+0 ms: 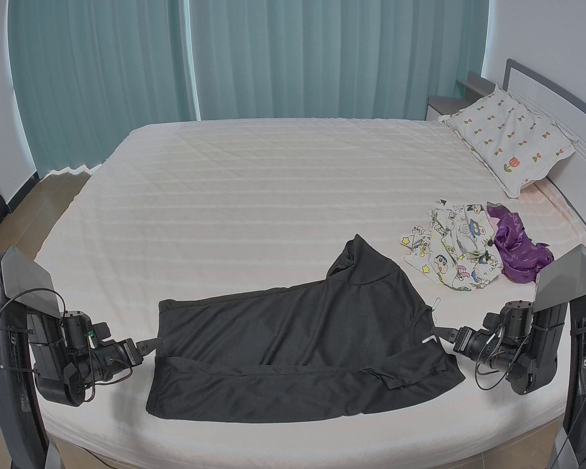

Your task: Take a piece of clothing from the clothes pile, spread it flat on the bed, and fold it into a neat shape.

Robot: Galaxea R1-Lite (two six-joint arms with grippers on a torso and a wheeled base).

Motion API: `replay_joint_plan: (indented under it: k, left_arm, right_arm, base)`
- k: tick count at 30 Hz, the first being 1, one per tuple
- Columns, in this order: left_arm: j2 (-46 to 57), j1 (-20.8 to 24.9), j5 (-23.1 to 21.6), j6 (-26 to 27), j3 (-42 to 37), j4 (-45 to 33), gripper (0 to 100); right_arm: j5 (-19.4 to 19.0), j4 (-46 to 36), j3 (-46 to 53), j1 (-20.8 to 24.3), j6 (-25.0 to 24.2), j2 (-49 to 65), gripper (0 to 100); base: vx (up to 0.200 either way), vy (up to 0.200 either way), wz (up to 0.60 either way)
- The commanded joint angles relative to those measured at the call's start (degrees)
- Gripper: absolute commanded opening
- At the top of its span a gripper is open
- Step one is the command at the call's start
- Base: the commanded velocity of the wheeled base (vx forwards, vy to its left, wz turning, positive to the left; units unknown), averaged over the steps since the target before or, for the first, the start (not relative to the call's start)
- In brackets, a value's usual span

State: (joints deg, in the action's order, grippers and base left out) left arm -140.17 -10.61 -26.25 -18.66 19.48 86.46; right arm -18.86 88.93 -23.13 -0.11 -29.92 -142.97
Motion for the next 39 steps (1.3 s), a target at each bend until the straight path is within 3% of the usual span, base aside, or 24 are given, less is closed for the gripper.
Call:
replay_joint_plan:
  k: [1, 5, 9, 15, 24, 33, 39]
  left_arm:
    - [0.16, 0.06, -0.03, -1.81, 1.26, 0.03, 100]
    - [0.51, 0.32, -0.03, -4.72, 1.79, 0.12, 100]
    - [0.77, 0.15, -0.03, -4.89, 1.88, 0.12, 100]
    - [0.51, 0.15, -0.12, -4.89, 1.79, 0.12, 100]
    - [0.51, 0.41, -0.12, -4.98, 1.61, 0.12, 100]
    - [0.42, 0.41, -0.12, -4.89, 1.35, 0.12, 100]
    - [0.60, 0.32, -0.03, -5.07, 2.40, 0.12, 100]
  right_arm:
    - [-0.04, 0.63, 0.19, 0.11, 0.03, 0.15, 100]
    - [-0.13, 0.63, 0.27, 0.11, -0.05, 0.24, 100]
    - [-0.04, 0.63, 0.36, 0.37, -0.05, 0.24, 100]
    - [0.05, 0.63, 0.45, 0.46, -0.05, 0.24, 100]
    - [0.05, 0.72, 0.36, 0.55, -0.05, 0.32, 100]
    - [0.05, 0.63, 0.45, 0.55, -0.05, 0.50, 100]
    - [0.05, 0.63, 0.54, 0.81, -0.05, 0.59, 100]
  base:
    - [0.000, 0.000, 0.00]
    - [0.000, 0.000, 0.00]
    - [0.000, 0.000, 0.00]
    - [0.200, 0.000, 0.00]
    - [0.000, 0.000, 0.00]
    - [0.000, -0.200, 0.00]
    - [0.000, 0.000, 0.00]
